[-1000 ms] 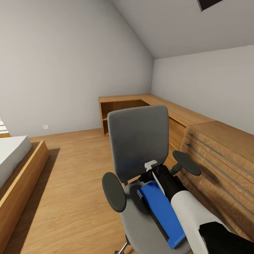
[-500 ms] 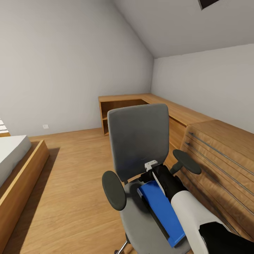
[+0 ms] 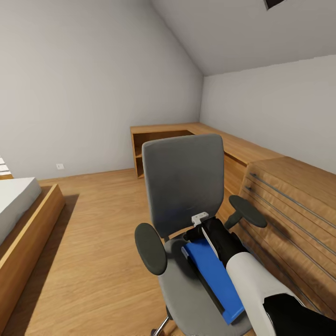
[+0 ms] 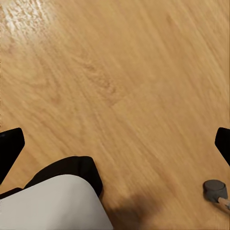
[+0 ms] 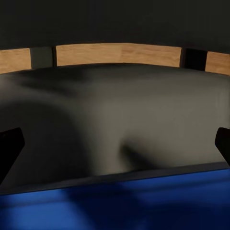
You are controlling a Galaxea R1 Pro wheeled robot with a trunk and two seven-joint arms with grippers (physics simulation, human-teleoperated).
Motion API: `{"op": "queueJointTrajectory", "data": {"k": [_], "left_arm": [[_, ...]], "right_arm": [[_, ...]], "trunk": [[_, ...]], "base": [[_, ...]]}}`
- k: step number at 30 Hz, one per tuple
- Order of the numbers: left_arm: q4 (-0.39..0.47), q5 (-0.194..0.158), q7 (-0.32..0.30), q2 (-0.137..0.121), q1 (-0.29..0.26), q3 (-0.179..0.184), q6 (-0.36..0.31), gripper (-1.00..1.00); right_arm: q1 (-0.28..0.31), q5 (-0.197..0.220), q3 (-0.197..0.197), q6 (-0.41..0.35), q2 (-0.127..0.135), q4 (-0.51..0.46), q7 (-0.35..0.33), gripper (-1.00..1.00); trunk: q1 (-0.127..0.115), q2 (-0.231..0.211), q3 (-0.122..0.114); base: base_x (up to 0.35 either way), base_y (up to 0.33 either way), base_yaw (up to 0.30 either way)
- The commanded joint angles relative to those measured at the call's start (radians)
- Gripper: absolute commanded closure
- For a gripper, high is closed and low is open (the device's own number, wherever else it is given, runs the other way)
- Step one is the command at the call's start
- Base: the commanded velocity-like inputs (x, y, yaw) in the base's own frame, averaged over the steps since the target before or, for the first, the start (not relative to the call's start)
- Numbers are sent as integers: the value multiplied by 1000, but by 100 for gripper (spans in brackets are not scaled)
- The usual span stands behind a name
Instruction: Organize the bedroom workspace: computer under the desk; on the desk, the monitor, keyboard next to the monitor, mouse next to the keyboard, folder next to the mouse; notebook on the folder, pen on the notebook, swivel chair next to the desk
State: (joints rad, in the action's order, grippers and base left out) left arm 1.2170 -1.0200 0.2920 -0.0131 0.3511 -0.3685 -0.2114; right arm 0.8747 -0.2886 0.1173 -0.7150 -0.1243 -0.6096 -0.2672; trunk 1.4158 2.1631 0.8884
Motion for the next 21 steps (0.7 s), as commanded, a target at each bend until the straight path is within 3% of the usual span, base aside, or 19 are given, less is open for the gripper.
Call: {"op": "queueJointTrajectory", "data": {"k": [1,13,21], "left_arm": [[1,-7,6,0,0,1,-5,-100],[-13,8,1,2,0,9,2,-100],[-15,9,0,2,0,9,3,-100]], "right_arm": [[0,-11,1,-4,0,-1,-7,-100],[1,-11,1,-4,0,-2,-7,-100],[1,-11,1,-4,0,-2,-7,-100]], "trunk": [[0,0,1],[0,0,1],[0,0,1]], "base": [[0,0,0],[-7,-2,0],[-174,-39,0]]}}
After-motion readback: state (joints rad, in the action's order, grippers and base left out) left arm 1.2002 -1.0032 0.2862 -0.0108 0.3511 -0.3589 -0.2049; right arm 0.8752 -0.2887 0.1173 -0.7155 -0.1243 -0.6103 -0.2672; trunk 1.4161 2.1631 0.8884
